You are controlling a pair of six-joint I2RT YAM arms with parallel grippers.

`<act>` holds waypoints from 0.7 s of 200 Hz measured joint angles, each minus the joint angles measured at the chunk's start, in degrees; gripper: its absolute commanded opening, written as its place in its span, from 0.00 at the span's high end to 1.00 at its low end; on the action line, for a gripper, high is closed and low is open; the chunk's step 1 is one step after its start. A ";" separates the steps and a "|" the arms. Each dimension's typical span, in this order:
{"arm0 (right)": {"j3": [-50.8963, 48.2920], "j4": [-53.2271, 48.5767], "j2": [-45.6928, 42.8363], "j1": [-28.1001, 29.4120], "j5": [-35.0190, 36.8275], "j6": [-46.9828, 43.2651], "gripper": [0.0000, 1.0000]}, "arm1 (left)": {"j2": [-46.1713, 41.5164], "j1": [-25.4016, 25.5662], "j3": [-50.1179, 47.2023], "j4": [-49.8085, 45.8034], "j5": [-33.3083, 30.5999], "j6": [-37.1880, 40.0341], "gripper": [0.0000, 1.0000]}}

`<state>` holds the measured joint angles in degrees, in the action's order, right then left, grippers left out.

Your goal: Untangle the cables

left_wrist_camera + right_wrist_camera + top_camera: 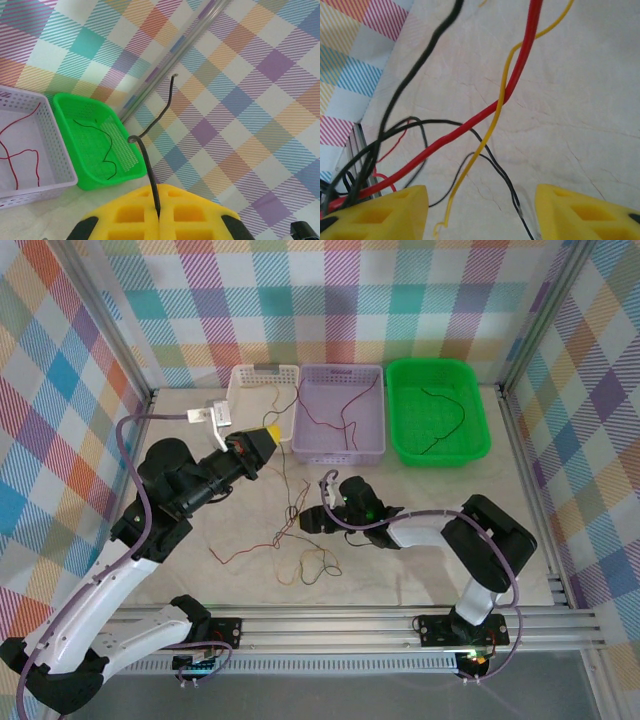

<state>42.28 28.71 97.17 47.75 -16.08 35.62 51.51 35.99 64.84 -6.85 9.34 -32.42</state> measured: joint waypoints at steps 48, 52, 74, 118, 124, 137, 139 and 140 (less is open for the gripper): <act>3.15 1.14 2.75 1.62 1.55 0.92 0.95 | -0.59 0.20 -0.20 -0.13 -1.29 -0.07 1.00; 3.15 0.83 2.75 1.66 2.01 0.94 0.97 | -0.74 0.24 -0.20 -0.20 -1.51 0.07 1.00; 2.91 -0.33 2.25 1.73 3.63 0.33 1.00 | -2.23 0.28 -0.20 -0.55 -2.40 0.50 1.00; 0.17 -2.91 -3.02 1.66 6.49 -0.96 1.00 | -4.04 0.31 -0.20 -0.96 -3.96 1.70 1.00; -0.44 -3.50 -4.35 1.42 7.08 -1.18 1.00 | -4.13 0.31 -0.20 -1.40 -4.35 2.05 1.00; -2.08 -5.29 -8.04 0.90 8.28 -1.79 1.00 | -4.26 0.33 -0.20 -2.89 -4.98 2.89 1.00; -2.40 -5.79 -8.83 0.61 8.52 -1.92 1.00 | -4.33 0.33 -0.20 -3.23 -5.05 3.17 1.00; -2.49 -5.99 -9.09 0.50 8.66 -1.97 1.00 | -4.33 0.33 -0.20 -3.32 -5.11 3.26 1.00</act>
<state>39.79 22.72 88.07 48.25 -7.42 33.65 47.18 36.32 64.64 -10.17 4.23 -29.17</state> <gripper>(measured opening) 0.066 0.043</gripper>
